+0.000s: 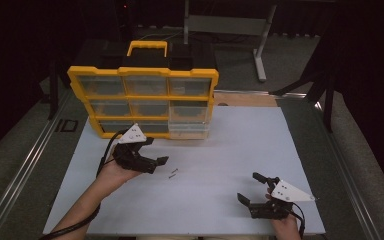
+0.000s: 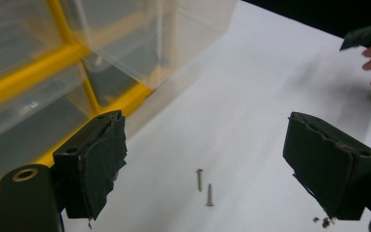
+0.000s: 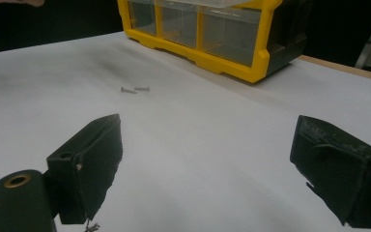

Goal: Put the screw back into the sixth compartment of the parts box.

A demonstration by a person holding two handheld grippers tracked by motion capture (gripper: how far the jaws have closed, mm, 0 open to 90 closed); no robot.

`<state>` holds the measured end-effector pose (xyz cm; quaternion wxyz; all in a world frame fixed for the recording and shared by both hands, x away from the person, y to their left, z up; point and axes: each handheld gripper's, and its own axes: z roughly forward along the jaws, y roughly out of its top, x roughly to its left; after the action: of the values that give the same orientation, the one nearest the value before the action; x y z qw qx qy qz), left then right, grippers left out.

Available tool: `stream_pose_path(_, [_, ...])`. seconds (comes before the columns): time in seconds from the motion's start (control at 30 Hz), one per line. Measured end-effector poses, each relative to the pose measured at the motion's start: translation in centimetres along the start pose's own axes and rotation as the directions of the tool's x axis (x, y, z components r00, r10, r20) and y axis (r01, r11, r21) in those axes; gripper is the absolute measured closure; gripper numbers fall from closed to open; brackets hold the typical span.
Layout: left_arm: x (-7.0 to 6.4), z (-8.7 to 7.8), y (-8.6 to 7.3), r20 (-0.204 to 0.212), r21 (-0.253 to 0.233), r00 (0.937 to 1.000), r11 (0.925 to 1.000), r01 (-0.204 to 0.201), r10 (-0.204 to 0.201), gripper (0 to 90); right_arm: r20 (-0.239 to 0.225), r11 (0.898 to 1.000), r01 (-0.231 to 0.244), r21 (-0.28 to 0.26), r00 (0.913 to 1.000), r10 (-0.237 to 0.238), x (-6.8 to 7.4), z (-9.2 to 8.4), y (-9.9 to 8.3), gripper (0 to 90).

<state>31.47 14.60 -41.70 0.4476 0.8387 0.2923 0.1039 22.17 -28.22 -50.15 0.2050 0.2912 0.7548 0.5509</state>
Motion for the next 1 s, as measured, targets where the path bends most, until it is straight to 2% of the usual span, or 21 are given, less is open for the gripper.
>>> stream_pose_path(0.07, [-0.2,0.4,-0.3,0.012,0.000,0.9999,1.0000,-0.001,0.001,16.3,-0.001,1.000,0.000,0.000,1.0000,0.000,0.1,0.0,0.0,11.3])
stream_pose_path(0.13, [-0.4,0.8,-0.7,0.006,0.003,0.9999,1.0000,-0.008,0.008,16.7,-0.001,1.000,0.000,0.000,1.0000,0.000,0.1,0.0,0.0,11.3])
stream_pose_path(0.37, [-0.7,2.8,-2.1,0.042,0.007,0.9991,1.0000,0.003,-0.004,21.9,-0.001,1.000,0.000,0.002,1.0000,0.000,0.1,0.0,0.0,11.3])
stream_pose_path(0.47, [-0.7,3.4,-2.6,0.049,0.011,0.9988,0.9999,0.005,-0.005,27.7,-0.003,1.000,0.002,-0.001,1.0000,-0.002,0.1,0.0,0.0,11.3])
stream_pose_path(0.63, [-0.5,4.2,-3.1,0.050,0.015,0.9987,0.9999,0.006,-0.007,42.8,-0.005,1.000,0.000,0.001,1.0000,0.000,0.1,0.0,0.0,11.3])
stream_pose_path(0.67, [-0.4,4.9,-3.3,0.033,0.034,0.9994,0.9994,0.001,-0.003,42.8,-0.004,1.000,0.002,0.000,1.0000,-0.002,0.1,0.0,0.0,11.3])
stream_pose_path(0.7, [-0.3,5.1,-3.4,0.032,0.038,0.9995,0.9993,0.001,-0.002,47.9,-0.006,1.000,0.004,-0.001,1.0000,-0.004,0.1,0.0,0.0,11.3])
stream_pose_path(0.8, [-0.3,5.9,-3.6,0.025,0.059,0.9997,0.9983,-0.006,0.005,53.9,-0.006,1.000,0.004,0.000,1.0000,-0.004,0.1,0.1,0.0,11.3])
stream_pose_path(1.0, [-0.2,7.4,-4.1,0.040,0.107,0.9991,0.9941,-0.018,0.013,63.6,-0.008,1.000,0.003,0.000,1.0000,-0.003,0.1,0.0,0.0,11.3])
